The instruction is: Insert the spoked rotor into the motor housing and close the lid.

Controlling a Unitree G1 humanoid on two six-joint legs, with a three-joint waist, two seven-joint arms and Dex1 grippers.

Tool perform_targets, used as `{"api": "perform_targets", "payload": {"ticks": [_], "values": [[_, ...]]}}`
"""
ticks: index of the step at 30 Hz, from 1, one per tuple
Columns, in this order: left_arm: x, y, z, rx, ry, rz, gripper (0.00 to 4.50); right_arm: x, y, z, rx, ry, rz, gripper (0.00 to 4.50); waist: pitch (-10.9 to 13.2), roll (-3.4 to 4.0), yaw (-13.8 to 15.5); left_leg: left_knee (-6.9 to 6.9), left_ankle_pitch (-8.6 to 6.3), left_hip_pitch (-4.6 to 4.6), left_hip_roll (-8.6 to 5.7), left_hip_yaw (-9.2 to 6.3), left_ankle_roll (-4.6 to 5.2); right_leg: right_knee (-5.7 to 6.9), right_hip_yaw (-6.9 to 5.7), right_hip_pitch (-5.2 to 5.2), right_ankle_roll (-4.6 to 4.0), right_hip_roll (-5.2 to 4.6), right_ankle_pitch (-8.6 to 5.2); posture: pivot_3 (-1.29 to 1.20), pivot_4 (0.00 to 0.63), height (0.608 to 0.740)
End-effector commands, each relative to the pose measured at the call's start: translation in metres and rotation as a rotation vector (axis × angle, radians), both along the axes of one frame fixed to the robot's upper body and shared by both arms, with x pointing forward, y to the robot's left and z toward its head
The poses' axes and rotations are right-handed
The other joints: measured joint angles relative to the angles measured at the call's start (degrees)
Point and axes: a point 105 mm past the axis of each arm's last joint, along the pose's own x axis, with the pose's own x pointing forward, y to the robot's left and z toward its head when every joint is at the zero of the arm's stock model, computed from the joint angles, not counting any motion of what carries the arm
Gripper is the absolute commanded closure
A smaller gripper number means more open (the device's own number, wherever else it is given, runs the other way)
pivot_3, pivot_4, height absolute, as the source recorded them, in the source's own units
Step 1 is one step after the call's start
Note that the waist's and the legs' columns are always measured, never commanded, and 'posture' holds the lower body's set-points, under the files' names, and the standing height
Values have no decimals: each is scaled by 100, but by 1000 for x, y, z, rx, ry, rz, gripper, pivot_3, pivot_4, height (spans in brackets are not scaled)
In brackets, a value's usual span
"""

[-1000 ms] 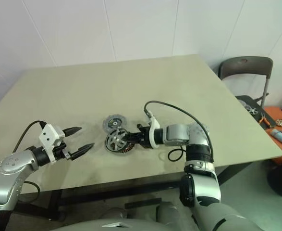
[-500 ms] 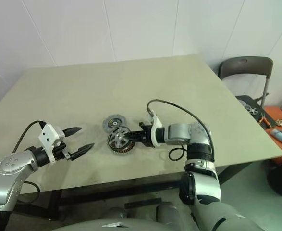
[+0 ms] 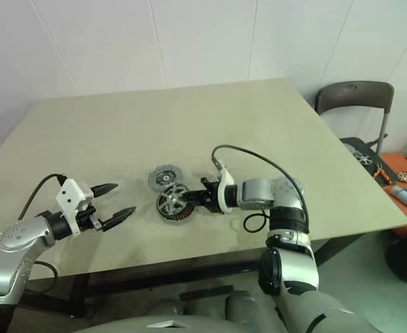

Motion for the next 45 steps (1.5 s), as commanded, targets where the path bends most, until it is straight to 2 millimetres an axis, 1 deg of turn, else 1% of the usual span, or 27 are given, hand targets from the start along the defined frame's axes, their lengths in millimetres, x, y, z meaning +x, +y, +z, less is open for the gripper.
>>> {"api": "perform_targets", "payload": {"ticks": [1, 13, 15, 19, 24, 25, 26, 30, 38, 41, 45], "values": [[2, 0, 15, 10, -59, -10, 0, 2, 4, 10, 30, -31, 16, 4105, 0, 0, 0, 0, 0, 0, 0, 0, 0, 0, 0, 0, 0, 0, 0, 0, 0, 740], [3, -1, 16, 6, -63, -10, 0, 3, 3, 13, 21, -56, 19, 4105, 0, 0, -3, 0, 0, 0, 0, 0, 0, 0, 0, 0, 0, 1, 0, 0, 0, 740], [3, -1, 16, 5, -62, -11, 0, 4, 3, 14, 22, -63, 21, 3364, 0, 0, -3, -1, 0, 0, 0, 0, 0, 0, 0, 0, 0, 1, 0, 0, 0, 740], [4, -2, 15, 3, -63, -10, 0, 5, 3, 19, 30, -82, 25, 2093, 0, 0, -2, -1, 0, 0, 0, 0, 0, 0, 0, 0, 0, 0, 0, 0, 0, 740], [4, -3, 15, 1, -61, -12, 0, 4, 0, 20, 11, -97, 29, 403, 0, 0, -1, 0, 0, 5, 0, 0, 0, 0, 0, 5, 0, 1, 0, 0, 0, 740], [4, -4, 15, 0, -61, -11, 0, 4, -1, 21, 12, -102, 30, 135, 0, 0, -1, 0, 0, 5, 0, 0, 0, 0, 0, 6, 0, 1, 0, 0, 0, 740], [4, -4, 15, 0, -60, -12, 0, 4, -2, 22, 14, -109, 31, 29, -1, -1, 6, 0, 0, 5, 0, 0, 0, -1, 0, 6, 0, 1, 0, 0, 0, 740], [4, -4, 14, -2, -59, -13, 0, 5, -7, 28, 9, -132, 37, 29, 0, 0, 13, 0, 0, 5, 0, 0, 0, -4, 0, 8, 0, 0, 0, 0, 0, 740], [7, -6, 14, -6, -61, -18, 0, 3, -7, 42, -2, -204, 75, 29, 1, 1, 7, -1, -1, 1, 1, 0, 2, -8, 0, 5, 1, -1, 0, 0, 0, 740], [8, -5, 14, -5, -62, -18, 0, 3, -12, 56, -36, -284, 104, 29, 2, 3, 12, -1, -2, -4, 0, 0, 3, -11, 0, 2, 1, -1, 0, 0, 0, 740], [9, -4, 15, -4, -63, -18, 0, 7, -25, 69, -103, -369, 113, 29, 2, 3, 19, -1, -3, -12, 0, 0, 5, -16, -1, -3, 2, -2, 1, 0, 0, 740]]}}
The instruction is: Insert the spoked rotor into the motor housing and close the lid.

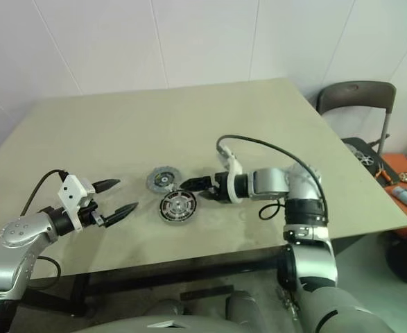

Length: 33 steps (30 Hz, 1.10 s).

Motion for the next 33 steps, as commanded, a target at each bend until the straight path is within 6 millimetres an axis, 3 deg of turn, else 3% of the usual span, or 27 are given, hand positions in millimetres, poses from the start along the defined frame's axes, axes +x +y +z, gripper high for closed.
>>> {"api": "perform_targets", "payload": {"ticks": [1, 3, 8, 14, 21, 27, 33], "values": [[3, 1, 9, 6, -40, -5, 0, 3, -5, 29, -42, -147, 46, 29, 0, -1, 2, 0, 0, -3, 0, 0, 0, 0, 0, -3, 0, 0, 0, 0, 0, 740], [3, 1, 9, 8, -39, -5, 0, 5, -10, 33, -92, -223, 47, 29, -1, -1, 10, 1, 0, -12, 0, 1, 1, -2, 0, -11, 1, -1, 1, 0, 0, 740], [3, 3, 9, 8, -41, 3, 0, 19, -1, 42, -190, -622, 80, 29, -1, -2, -10, 8, -2, -42, 0, 6, 3, -11, -5, -33, 14, -2, 6, 0, 0, 740], [1, 7, 9, 8, -41, 19, 0, 5, 26, 28, -179, -873, 334, 1996, -1, -8, 20, 19, -4, -51, 0, 5, 7, -21, -4, -33, 23, -4, 13, 0, 0, 740], [-3, 8, 9, 5, -44, 36, 0, 4, 52, 21, -113, -924, 450, 4477, -1, -9, 28, 19, -4, -50, 0, 4, 6, -19, -4, -35, 20, -4, 16, 0, 0, 740], [-6, 10, 8, 7, -42, 49, 0, 8, 60, 11, -108, -923, 465, 4477, -1, -9, 35, 19, -4, -50, 0, 3, 5, -18, -4, -37, 18, -2, 17, 0, 0, 740], [-7, 9, 8, 4, -43, 54, 0, 3, 59, -25, -180, -862, 533, 4477, -2, -9, 32, 19, -3, -50, 0, 5, 5, -15, -4, -39, 17, -2, 17, 0, 0, 740]]}}
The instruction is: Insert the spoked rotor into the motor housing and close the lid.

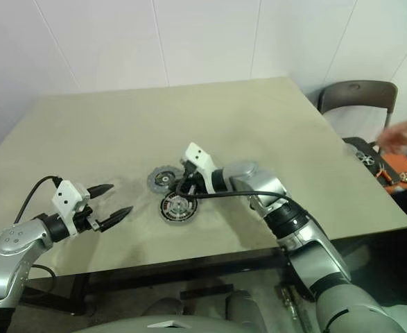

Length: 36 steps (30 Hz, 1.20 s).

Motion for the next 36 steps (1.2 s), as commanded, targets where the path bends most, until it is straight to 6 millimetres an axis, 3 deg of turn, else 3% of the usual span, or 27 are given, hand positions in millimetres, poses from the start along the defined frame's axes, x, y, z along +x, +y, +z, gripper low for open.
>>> {"api": "perform_targets", "payload": {"ticks": [1, 4, 9, 13, 21, 28, 36], "values": [[2, -2, 16, -1, -65, -4, 0, -3, 0, -12, -44, -13, 28, 4477, 0, 0, 0, 0, 0, -1, 0, 0, 0, 0, 0, 0, 0, 0, 0, 0, 0, 740], [2, -1, 16, -2, -65, -1, 0, -4, -7, -28, -116, -14, 39, 4477, -1, 3, 0, 1, 0, 0, 0, 1, -1, 1, 0, 0, -1, 0, 0, 0, 0, 740], [2, -2, 16, -3, -66, -3, 0, -2, -8, -32, -149, -13, 41, 4477, -4, 0, 1, 2, 1, 11, 0, 2, -2, 6, 1, 8, -1, 1, 0, 0, 0, 740], [4, -3, 17, -4, -68, -3, 0, 5, -4, -11, -90, -70, 43, 4477, -4, 0, 4, 2, 2, 17, 0, 1, -4, 12, 1, 12, -1, 1, 1, 0, 0, 740], [4, -2, 16, -5, -69, -1, 0, 12, -29, 29, -110, -198, 150, 4477, -3, 0, 2, 5, 2, 10, -1, 1, -4, 10, 0, 7, -2, 0, 1, 0, 0, 740], [5, -1, 16, -8, -70, 6, 0, 9, -49, 37, -182, -254, 235, 4477, -3, 0, 2, 5, 2, 8, 0, 3, -4, 10, 0, 6, -2, -1, 1, 0, 0, 740], [5, -1, 16, -7, -69, 7, 0, 0, -60, 32, -278, -302, 345, 4477, -4, -1, 3, 6, 2, 7, 0, 3, -4, 10, 0, 6, -2, -1, 1, 0, 0, 740]]}}
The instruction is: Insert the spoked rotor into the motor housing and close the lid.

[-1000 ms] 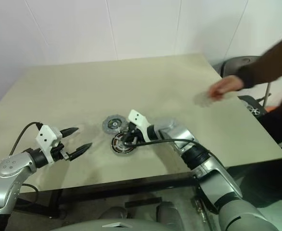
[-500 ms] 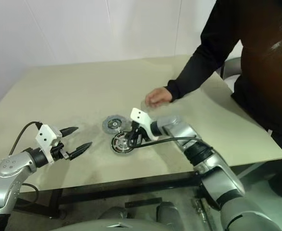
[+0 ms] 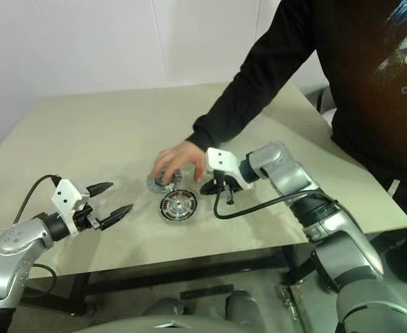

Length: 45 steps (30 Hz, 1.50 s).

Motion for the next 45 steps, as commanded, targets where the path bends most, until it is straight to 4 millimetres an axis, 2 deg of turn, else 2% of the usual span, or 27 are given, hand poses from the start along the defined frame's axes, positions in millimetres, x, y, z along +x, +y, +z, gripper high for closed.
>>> {"api": "perform_targets", "payload": {"ticks": [1, 20, 45], "values": [[3, 1, 12, -1, -50, 0, 0, -1, 3, 12, -10, -67, 54, 4477, 0, 0, 0, 0, 0, 0, 0, 0, 0, 0, 0, 0, 0, 0, 0, 0, 0, 740], [6, 1, 13, 5, -49, -8, 0, -1, -14, 17, -8, -55, 14, 4477, 0, -1, 11, 4, 0, 0, 0, 0, 0, 2, 0, 0, -2, 0, 1, 0, 0, 740], [6, 3, 14, 12, -52, -4, 0, -4, -3, 15, -13, -57, 64, 4477, -1, -2, 13, 6, 0, 0, 0, 1, 0, 3, 0, 1, -3, 0, 2, 0, 0, 740]]}}
